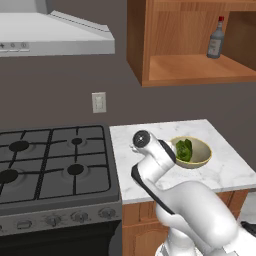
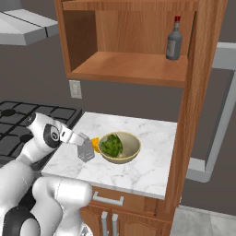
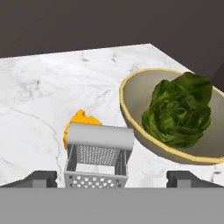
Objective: Pick the cheese from the fridge and the cheese grater from the cabinet and place them next to the salad bowl.
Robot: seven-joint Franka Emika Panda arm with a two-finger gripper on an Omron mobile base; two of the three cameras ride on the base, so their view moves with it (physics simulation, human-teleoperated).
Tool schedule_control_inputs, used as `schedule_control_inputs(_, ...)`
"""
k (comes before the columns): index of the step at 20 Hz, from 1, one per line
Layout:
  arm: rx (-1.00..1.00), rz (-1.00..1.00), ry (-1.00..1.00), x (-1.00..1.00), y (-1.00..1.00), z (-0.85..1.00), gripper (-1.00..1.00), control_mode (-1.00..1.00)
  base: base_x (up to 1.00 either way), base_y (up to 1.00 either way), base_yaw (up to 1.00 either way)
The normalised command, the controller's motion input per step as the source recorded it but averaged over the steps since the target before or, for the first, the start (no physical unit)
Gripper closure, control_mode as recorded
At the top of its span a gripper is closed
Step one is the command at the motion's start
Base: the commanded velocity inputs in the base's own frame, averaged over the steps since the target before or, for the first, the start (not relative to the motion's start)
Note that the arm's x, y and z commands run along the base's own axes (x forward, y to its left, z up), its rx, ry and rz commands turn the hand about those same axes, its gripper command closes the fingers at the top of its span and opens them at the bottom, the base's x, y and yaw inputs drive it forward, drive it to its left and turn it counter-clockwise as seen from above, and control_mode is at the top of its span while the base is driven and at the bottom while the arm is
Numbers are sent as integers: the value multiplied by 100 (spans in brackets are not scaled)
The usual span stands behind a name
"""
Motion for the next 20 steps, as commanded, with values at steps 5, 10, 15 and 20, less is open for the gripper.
schedule_control_inputs(5, 0, 0, 0, -28, -3, 34, -100, -100, 0, 0, 0)
schedule_control_inputs(10, 0, 0, 1, -31, -9, 39, -100, -100, 0, 0, 0)
schedule_control_inputs(15, 0, 1, 3, -37, -15, 38, -100, -100, 0, 0, 0)
schedule_control_inputs(20, 2, 2, 8, -31, -18, 40, -100, -100, 0, 0, 0)
